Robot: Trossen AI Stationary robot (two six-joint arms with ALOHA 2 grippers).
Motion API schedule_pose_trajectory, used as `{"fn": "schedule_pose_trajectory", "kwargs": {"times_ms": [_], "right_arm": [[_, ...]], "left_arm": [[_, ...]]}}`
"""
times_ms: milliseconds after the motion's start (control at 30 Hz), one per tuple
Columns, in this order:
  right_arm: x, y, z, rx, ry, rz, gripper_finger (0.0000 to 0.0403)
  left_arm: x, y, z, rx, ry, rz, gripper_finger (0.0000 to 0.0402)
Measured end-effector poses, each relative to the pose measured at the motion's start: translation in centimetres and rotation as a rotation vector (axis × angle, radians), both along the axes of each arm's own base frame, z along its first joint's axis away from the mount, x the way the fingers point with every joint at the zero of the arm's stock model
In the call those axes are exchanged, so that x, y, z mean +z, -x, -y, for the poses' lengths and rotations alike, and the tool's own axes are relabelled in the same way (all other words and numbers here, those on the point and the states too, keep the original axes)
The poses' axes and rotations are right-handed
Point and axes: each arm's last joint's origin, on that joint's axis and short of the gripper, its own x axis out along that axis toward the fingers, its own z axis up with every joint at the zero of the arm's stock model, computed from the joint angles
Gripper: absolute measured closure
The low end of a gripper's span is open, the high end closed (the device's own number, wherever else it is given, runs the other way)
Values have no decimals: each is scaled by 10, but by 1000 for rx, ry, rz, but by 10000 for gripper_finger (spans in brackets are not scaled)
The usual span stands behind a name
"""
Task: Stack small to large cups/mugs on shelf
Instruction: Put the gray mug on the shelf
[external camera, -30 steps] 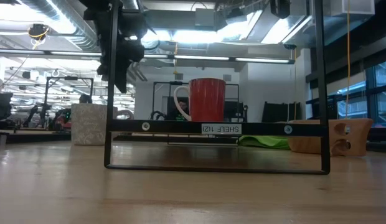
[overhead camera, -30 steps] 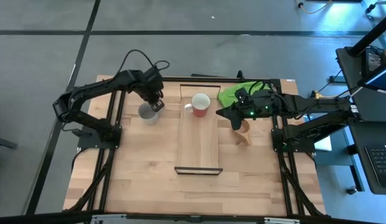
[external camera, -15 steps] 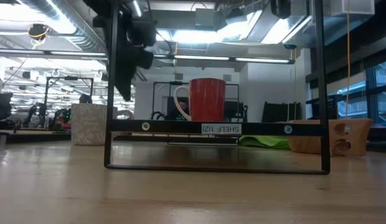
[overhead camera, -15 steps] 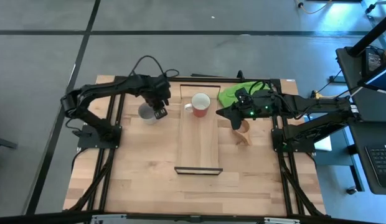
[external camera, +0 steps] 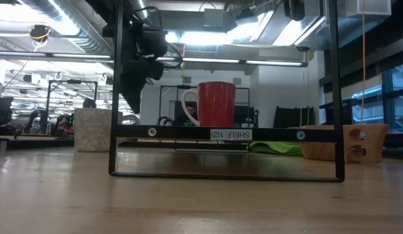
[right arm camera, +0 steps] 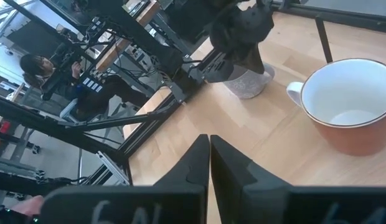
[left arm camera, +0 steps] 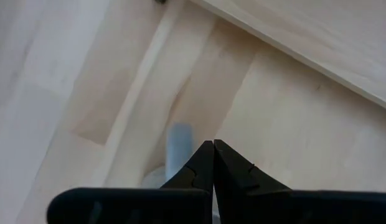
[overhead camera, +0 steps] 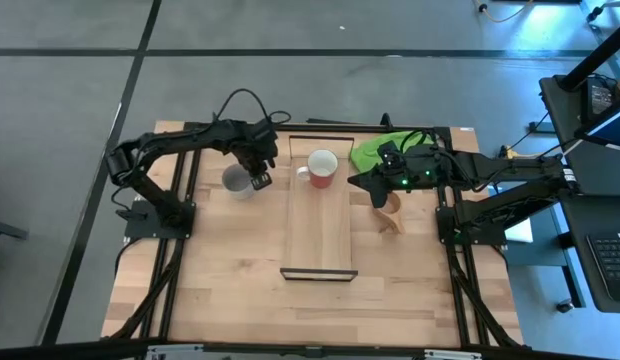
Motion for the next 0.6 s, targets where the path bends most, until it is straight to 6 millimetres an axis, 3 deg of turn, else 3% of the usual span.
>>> {"fn": "schedule_pose_trajectory", "kwargs": {"times_ms": [600], "right_arm": [[0,0,0,-2,3,0,386]], "left_arm": [[-1,26,-30,91,-52,-88,401]]}}
